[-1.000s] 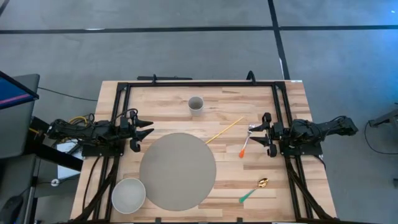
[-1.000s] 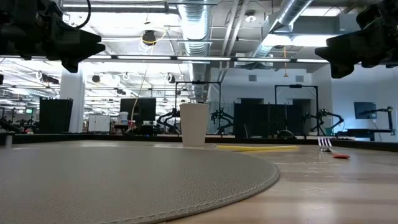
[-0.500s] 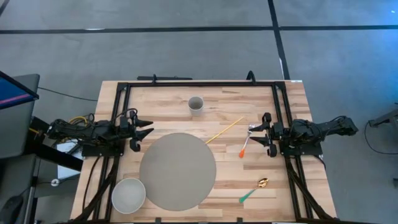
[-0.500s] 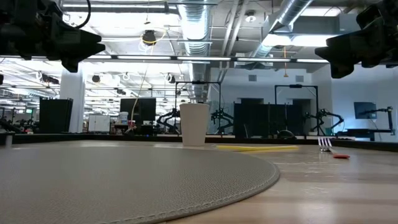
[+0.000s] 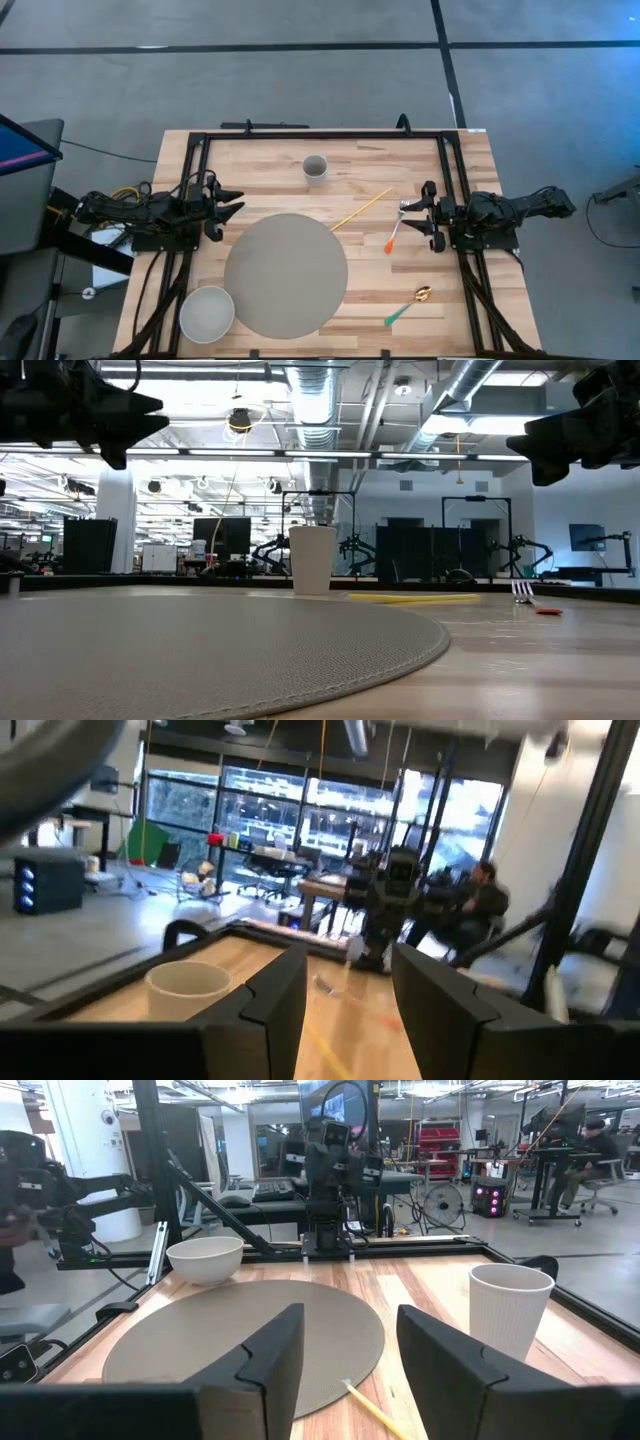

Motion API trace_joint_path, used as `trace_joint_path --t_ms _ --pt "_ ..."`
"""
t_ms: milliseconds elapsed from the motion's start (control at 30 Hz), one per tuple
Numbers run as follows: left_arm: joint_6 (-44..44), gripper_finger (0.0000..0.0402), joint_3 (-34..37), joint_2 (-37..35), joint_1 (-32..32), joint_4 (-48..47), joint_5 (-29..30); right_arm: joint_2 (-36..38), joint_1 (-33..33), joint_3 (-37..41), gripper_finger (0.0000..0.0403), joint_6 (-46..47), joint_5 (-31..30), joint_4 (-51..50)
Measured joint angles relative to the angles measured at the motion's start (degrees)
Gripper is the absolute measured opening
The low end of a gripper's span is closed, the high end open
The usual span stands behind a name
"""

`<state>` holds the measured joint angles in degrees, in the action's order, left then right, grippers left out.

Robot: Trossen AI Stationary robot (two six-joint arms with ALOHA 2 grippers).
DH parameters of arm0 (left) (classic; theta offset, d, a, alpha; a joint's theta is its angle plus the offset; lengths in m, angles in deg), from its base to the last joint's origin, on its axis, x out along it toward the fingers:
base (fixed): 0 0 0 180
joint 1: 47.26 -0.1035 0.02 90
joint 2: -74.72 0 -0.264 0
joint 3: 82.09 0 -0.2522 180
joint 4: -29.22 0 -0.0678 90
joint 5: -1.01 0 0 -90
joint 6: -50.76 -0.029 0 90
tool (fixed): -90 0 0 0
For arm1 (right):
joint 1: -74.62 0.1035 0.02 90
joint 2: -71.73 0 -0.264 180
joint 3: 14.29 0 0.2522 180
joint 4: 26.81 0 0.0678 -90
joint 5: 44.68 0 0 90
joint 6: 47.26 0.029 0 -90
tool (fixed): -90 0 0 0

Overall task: Pick & Place Utensil
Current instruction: Put the white bowl on the gray mat

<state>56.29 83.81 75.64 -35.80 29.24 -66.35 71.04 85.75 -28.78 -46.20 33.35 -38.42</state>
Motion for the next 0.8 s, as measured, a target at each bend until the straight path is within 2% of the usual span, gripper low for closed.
trace_joint_path --t_ms 233,333,433,533,667,800 --pt "3.75 0.0149 -2.00 1.75 0.02 1.90 -0.39 0.00 0.00 0.01 0.0157 0.00 0.00 0.00" --pt "3.77 0.0145 -6.25 6.54 0.02 1.53 -2.73 0.00 -0.10 0.00 0.0155 -0.06 -0.13 0.35" --pt "3.49 0.0137 -11.84 14.46 0.04 -1.52 -6.83 0.00 -0.04 0.00 0.0155 -0.07 -0.12 0.73" --pt "0.71 0.0130 -19.45 24.50 0.04 -8.77 -8.18 0.00 -0.04 0.00 0.0155 -0.04 -0.11 1.93" --pt "-3.17 0.0128 -31.68 38.26 0.07 -25.67 -9.86 0.00 -0.04 0.00 0.0154 0.00 -0.11 3.45" --pt "-2.53 0.0137 -42.49 48.45 0.09 -42.39 -16.46 -0.01 0.00 0.00 0.0153 0.00 -0.11 6.66"
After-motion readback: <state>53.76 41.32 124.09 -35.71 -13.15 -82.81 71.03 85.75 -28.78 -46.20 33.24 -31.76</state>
